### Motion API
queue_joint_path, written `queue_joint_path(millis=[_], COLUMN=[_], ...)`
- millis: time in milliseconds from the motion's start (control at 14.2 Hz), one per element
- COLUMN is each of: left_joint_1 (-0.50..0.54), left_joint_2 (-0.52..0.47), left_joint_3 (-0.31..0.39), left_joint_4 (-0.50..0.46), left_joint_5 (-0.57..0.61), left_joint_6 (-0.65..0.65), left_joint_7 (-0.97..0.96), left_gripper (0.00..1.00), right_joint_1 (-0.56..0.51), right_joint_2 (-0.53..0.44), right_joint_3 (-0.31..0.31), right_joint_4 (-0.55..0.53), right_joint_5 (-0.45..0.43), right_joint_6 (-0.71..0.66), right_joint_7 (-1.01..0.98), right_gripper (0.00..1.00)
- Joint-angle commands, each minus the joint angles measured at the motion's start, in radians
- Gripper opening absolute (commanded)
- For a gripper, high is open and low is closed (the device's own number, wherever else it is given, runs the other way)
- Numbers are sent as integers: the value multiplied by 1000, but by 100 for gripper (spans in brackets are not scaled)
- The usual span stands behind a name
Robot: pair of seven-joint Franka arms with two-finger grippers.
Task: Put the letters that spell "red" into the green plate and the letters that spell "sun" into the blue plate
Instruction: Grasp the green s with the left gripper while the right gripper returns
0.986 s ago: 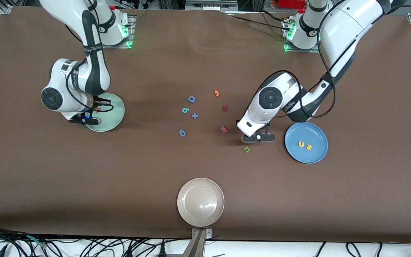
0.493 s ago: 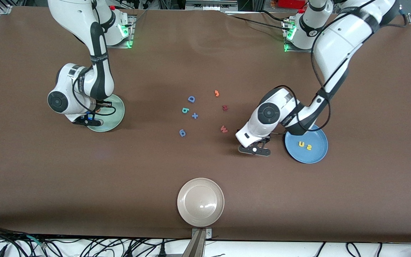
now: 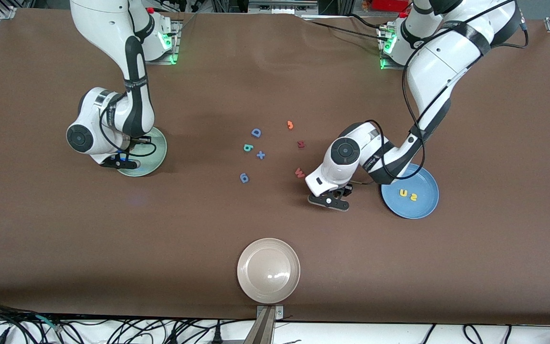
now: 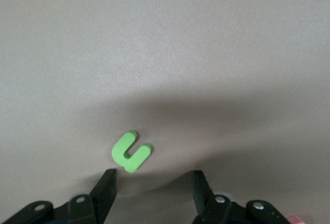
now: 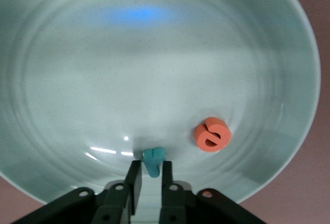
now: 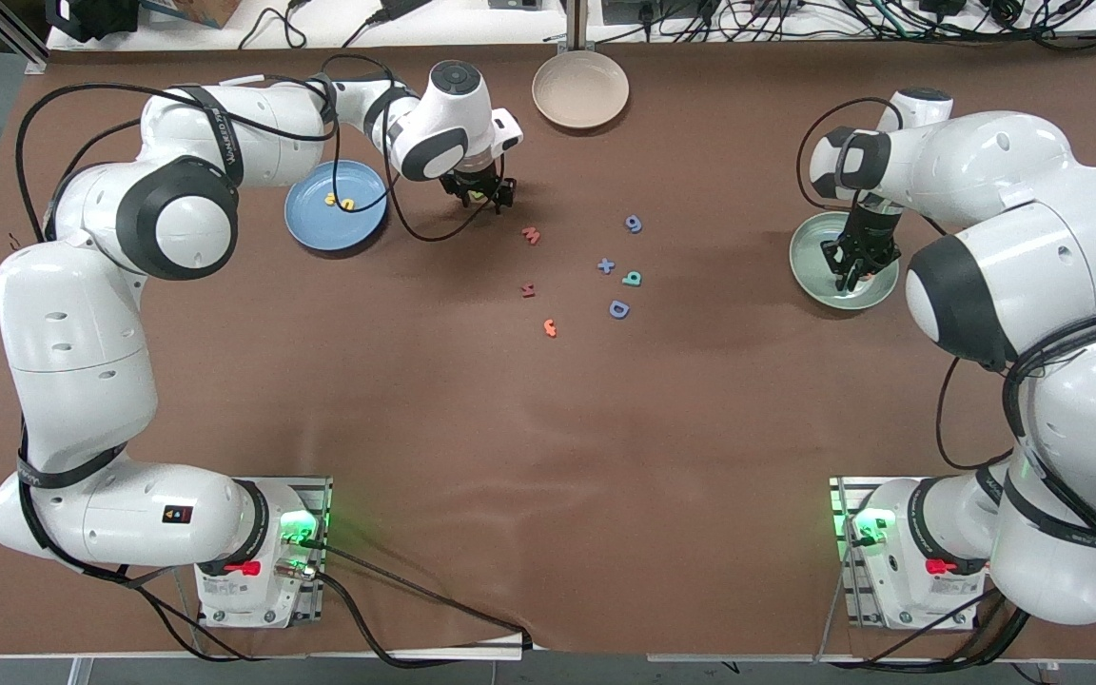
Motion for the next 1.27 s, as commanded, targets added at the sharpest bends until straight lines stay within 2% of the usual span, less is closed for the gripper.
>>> queue_joint_path(millis=[0, 352, 634, 775, 845, 986, 1057, 1198], left_joint_1=[-4, 14, 6, 11, 11, 11, 11, 12], left_joint_2=[31, 29, 29, 29, 31, 29, 29, 26], left_joint_3=[8, 8, 8, 8, 8, 8, 8, 8], left_joint_4=[56, 57, 54, 54, 53, 53, 53, 53], left_joint_5=[47, 53, 50, 52, 52, 52, 52, 52], left_joint_6=[12, 12, 12, 12, 12, 12, 12, 12], left_joint_7=[15, 63, 52, 58, 58, 58, 58, 61], left_gripper=[68, 68, 66, 56, 48, 26, 19, 15], right_joint_1=[-7, 0, 4, 27, 51, 102, 118, 157], right_joint_2=[-6, -33, -44, -43, -43, -43, -43, -40], right_joint_3=[4, -7, -12, -8, -8, -7, -4, -2], right_joint_4=[6, 113, 271, 354, 380, 423, 440, 458], right_joint_5=[23, 29, 28, 28, 28, 29, 35, 90], right_joint_6=[-20, -212, -382, -447, -457, -461, -461, -456], right_joint_7=[-19, 83, 230, 336, 394, 505, 554, 651], right_gripper=[99, 99, 99, 99, 99, 99, 99, 99])
